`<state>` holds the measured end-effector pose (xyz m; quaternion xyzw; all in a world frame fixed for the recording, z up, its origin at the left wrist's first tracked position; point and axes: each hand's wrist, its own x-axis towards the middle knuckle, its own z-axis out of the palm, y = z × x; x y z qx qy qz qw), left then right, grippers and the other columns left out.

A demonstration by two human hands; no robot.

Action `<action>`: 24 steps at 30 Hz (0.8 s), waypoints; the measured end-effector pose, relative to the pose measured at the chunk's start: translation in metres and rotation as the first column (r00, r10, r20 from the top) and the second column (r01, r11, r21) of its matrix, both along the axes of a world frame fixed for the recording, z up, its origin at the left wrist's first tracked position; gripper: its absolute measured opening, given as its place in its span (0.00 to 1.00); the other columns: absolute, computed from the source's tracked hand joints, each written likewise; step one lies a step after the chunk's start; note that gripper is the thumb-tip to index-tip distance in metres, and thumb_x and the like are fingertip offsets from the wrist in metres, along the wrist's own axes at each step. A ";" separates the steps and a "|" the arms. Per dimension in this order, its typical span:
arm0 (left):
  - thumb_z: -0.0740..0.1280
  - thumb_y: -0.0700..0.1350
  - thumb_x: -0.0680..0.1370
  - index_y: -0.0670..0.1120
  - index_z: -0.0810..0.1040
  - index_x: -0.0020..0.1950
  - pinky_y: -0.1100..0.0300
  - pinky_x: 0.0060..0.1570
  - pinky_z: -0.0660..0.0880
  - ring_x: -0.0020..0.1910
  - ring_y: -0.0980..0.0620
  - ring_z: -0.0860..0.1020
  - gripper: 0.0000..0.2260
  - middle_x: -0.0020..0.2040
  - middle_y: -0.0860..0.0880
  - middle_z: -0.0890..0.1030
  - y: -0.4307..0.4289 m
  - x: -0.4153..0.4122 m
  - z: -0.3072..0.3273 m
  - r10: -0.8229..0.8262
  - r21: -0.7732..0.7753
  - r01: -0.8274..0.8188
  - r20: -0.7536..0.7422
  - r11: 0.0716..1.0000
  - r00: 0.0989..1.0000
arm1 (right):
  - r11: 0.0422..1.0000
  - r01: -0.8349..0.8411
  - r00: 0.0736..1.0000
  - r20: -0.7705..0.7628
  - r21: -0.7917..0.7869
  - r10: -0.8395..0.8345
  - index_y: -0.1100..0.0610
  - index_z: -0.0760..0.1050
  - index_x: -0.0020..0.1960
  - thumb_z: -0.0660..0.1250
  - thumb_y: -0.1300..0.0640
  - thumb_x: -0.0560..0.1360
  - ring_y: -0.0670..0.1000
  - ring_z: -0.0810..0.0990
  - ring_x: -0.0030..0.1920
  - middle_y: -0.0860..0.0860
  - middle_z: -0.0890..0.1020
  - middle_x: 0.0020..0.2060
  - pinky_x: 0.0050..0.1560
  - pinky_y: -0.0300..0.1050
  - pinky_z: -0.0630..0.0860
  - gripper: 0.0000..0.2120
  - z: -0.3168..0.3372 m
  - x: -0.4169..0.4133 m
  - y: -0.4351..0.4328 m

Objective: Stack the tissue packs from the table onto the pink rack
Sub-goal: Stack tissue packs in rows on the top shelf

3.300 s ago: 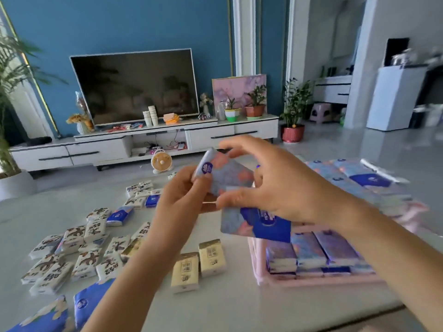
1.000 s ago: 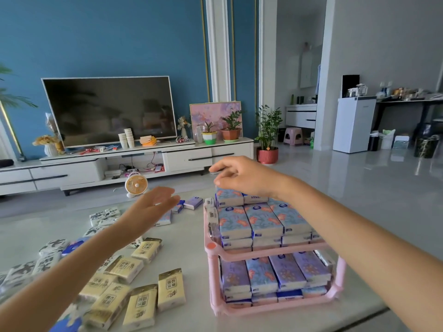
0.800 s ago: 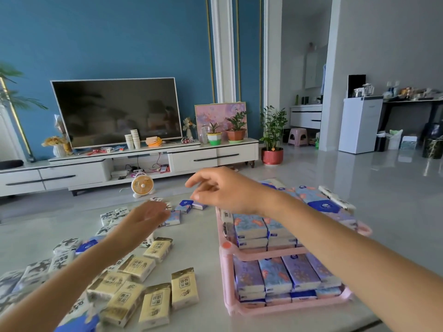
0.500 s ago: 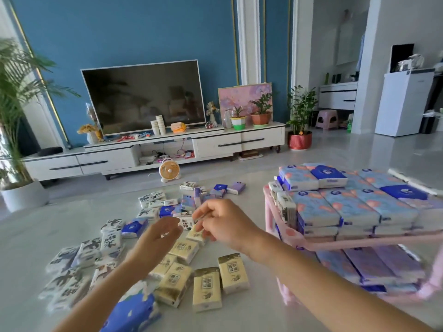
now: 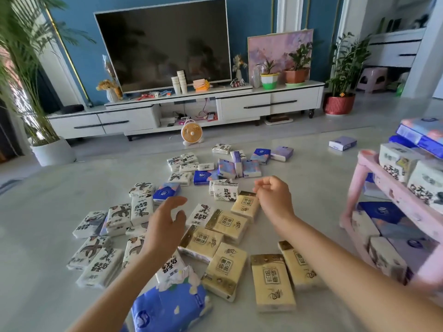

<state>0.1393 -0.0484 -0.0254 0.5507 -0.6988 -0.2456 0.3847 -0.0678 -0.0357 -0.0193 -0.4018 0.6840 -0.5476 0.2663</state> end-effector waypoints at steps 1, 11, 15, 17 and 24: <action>0.59 0.36 0.79 0.45 0.73 0.65 0.63 0.54 0.67 0.47 0.60 0.73 0.15 0.64 0.50 0.75 -0.008 -0.004 -0.001 -0.009 -0.017 0.009 0.017 1.000 1.000 | 0.999 0.047 0.999 -0.027 -0.009 -0.047 0.58 0.76 0.51 0.60 0.64 0.76 0.48 0.75 0.48 0.54 0.80 0.50 0.47 0.38 0.67 0.08 -0.002 -0.001 -0.010; 0.59 0.36 0.78 0.45 0.68 0.69 0.52 0.65 0.65 0.67 0.47 0.68 0.19 0.68 0.46 0.71 -0.120 -0.057 -0.010 -0.024 -0.054 0.037 0.223 0.998 0.975 | 0.996 0.069 0.882 -0.463 -0.064 -0.091 0.57 0.67 0.65 0.61 0.56 0.76 0.56 0.68 0.62 0.58 0.71 0.61 0.59 0.48 0.68 0.18 -0.030 -0.008 -0.109; 0.63 0.40 0.77 0.48 0.63 0.73 0.52 0.70 0.57 0.72 0.50 0.60 0.24 0.73 0.49 0.65 -0.153 -0.076 -0.012 -0.108 -0.091 0.134 0.247 0.987 0.963 | 0.991 0.041 0.773 -0.632 0.126 0.049 0.50 0.57 0.72 0.60 0.44 0.76 0.59 0.59 0.70 0.59 0.61 0.70 0.67 0.55 0.60 0.27 -0.033 -0.020 -0.148; 0.65 0.44 0.77 0.51 0.57 0.75 0.51 0.72 0.48 0.75 0.52 0.51 0.28 0.76 0.52 0.57 -0.170 -0.084 -0.010 -0.205 -0.053 0.242 0.376 0.969 0.904 | 0.962 0.063 0.721 -0.678 0.264 0.139 0.49 0.56 0.73 0.57 0.39 0.76 0.61 0.54 0.73 0.60 0.57 0.72 0.70 0.60 0.55 0.29 -0.037 -0.025 -0.163; 0.68 0.57 0.72 0.52 0.49 0.76 0.45 0.71 0.36 0.76 0.49 0.42 0.40 0.76 0.51 0.57 -0.212 -0.112 0.000 -0.408 0.258 0.318 0.653 0.912 0.638 | 0.976 0.087 0.741 -0.668 0.201 0.071 0.59 0.68 0.64 0.55 0.45 0.77 0.59 0.65 0.66 0.60 0.69 0.64 0.63 0.54 0.64 0.22 -0.051 -0.026 -0.170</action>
